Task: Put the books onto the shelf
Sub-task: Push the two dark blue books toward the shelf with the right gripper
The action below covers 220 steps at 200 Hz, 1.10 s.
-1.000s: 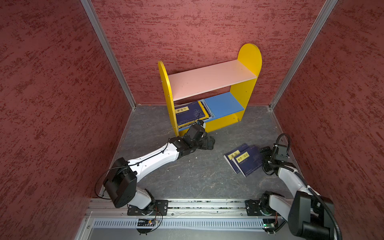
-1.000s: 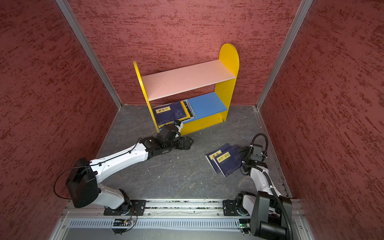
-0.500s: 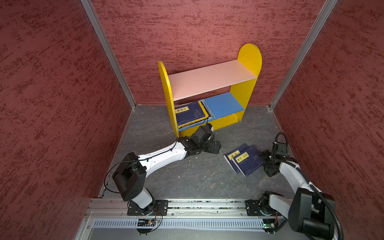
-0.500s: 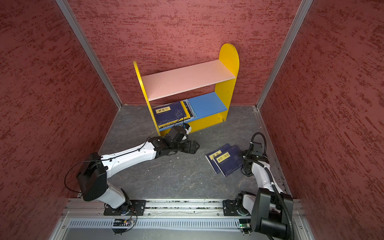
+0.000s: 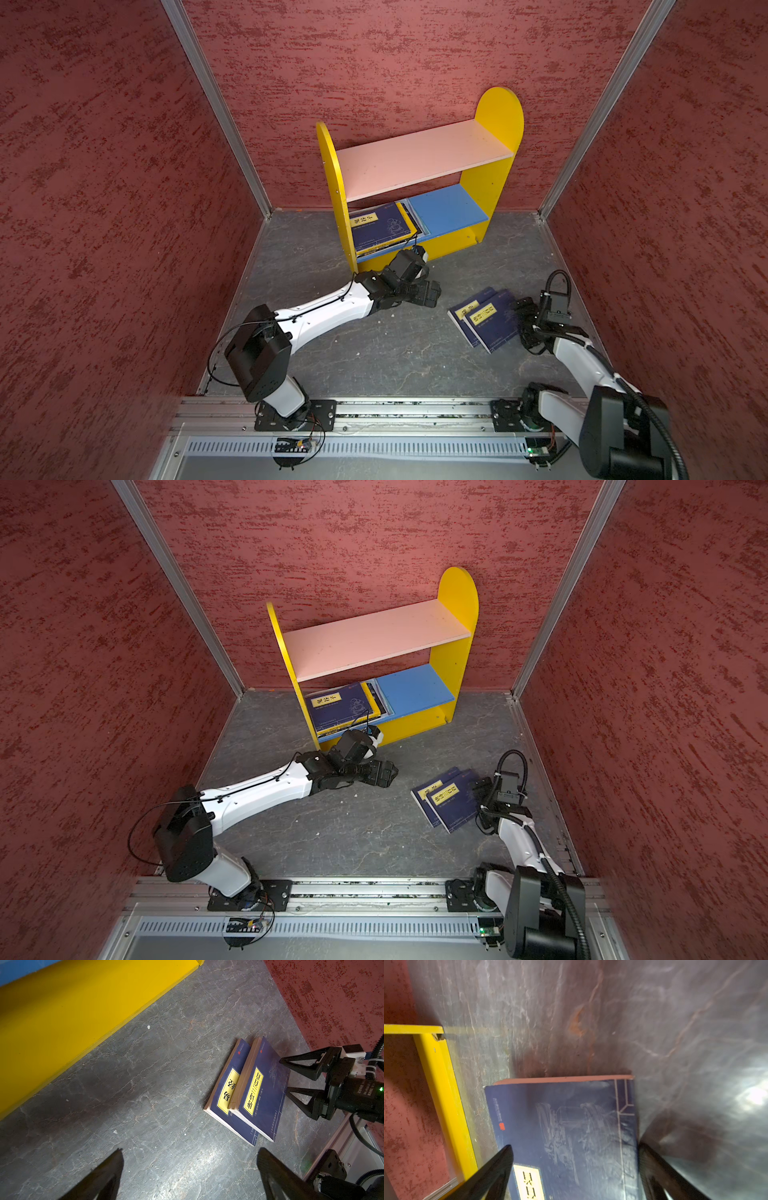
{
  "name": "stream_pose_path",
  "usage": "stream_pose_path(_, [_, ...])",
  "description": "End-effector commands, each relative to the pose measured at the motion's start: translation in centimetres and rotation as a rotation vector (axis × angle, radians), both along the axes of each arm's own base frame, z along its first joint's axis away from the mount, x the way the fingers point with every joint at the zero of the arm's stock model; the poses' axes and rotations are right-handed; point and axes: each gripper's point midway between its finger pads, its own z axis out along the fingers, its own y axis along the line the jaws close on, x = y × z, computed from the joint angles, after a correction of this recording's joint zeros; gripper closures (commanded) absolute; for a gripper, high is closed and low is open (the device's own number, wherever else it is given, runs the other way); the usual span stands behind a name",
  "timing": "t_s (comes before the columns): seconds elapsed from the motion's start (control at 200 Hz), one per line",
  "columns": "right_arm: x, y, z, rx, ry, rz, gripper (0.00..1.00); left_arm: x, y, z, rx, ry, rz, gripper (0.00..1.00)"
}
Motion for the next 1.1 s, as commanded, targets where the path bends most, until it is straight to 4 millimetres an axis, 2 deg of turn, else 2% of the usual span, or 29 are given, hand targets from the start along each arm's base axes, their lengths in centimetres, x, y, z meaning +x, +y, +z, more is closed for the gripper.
stream_pose_path(0.0, [-0.7, 0.3, -1.1, 0.017, 0.044, -0.028, 0.06, 1.2, 0.3, 0.8, -0.005, -0.033, 0.021, 0.01])
stream_pose_path(0.125, [0.1, -0.5, 0.2, -0.023, 0.015, -0.053, 0.05, 2.2, 0.9, 1.2, -0.038, -0.035, 0.067, 0.01])
stream_pose_path(0.255, [0.0, -1.0, 1.2, -0.045, 0.000, -0.069, 0.05, 3.5, 2.7, 2.1, -0.077, -0.045, 0.149, 0.00])
stream_pose_path(0.481, [-1.1, -1.0, 1.0, -0.069, -0.001, -0.058, 0.05, 4.4, 4.6, 2.4, -0.123, -0.025, 0.184, 0.01])
stream_pose_path(0.661, [-1.3, -1.1, 0.3, -0.073, 0.021, -0.063, 0.04, 4.8, 3.8, 2.0, -0.135, -0.004, 0.154, 0.01])
stream_pose_path(0.877, [-0.4, -1.0, 0.0, -0.060, 0.013, -0.056, 0.05, 5.3, 2.7, 1.9, -0.164, 0.008, 0.138, 0.01])
stream_pose_path(1.097, [-0.2, -1.1, 0.0, -0.061, 0.011, -0.059, 0.04, 5.5, 2.7, 1.6, -0.163, 0.017, 0.130, 0.01])
